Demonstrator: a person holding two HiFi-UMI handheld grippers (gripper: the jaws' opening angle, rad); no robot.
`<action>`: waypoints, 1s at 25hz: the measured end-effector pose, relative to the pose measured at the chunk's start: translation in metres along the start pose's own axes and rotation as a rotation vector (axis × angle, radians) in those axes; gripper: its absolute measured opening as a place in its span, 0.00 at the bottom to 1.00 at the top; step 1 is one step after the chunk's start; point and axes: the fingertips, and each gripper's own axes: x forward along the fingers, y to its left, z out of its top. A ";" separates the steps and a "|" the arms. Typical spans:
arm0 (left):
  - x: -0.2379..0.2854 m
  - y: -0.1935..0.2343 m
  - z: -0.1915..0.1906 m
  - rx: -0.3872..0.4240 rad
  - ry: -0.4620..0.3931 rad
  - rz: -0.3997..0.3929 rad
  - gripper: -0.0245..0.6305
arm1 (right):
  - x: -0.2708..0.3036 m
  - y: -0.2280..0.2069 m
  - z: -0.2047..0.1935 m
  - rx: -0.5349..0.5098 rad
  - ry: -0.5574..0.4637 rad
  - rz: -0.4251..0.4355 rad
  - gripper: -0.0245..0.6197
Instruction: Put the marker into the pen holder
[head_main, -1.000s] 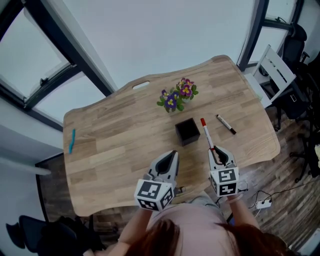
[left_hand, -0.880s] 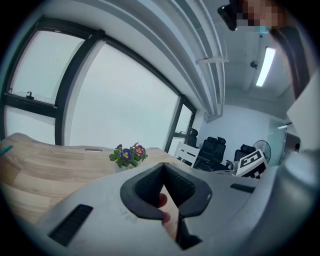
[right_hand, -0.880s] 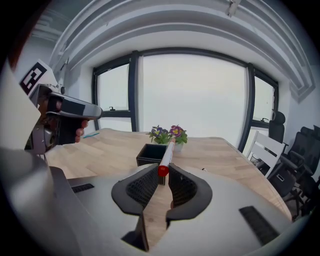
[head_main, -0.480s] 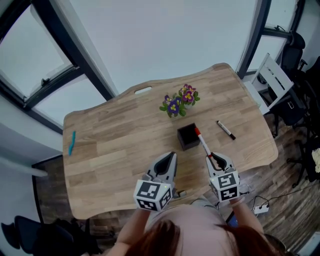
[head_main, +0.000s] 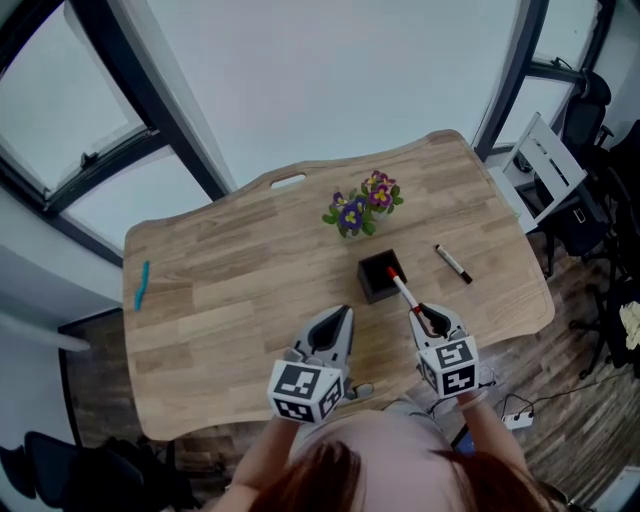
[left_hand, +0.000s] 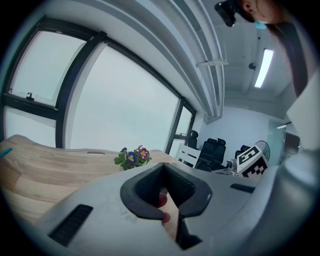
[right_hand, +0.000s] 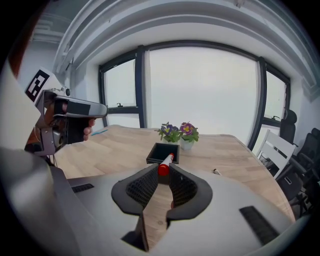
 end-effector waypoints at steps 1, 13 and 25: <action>0.000 0.001 0.000 -0.002 0.001 0.000 0.04 | 0.002 0.000 0.001 0.003 0.001 0.001 0.13; 0.005 0.008 -0.004 -0.023 0.006 0.002 0.04 | 0.032 0.001 0.007 0.045 0.007 0.008 0.13; 0.008 0.023 -0.004 -0.036 0.016 0.019 0.04 | 0.066 -0.005 0.011 0.094 0.029 -0.010 0.13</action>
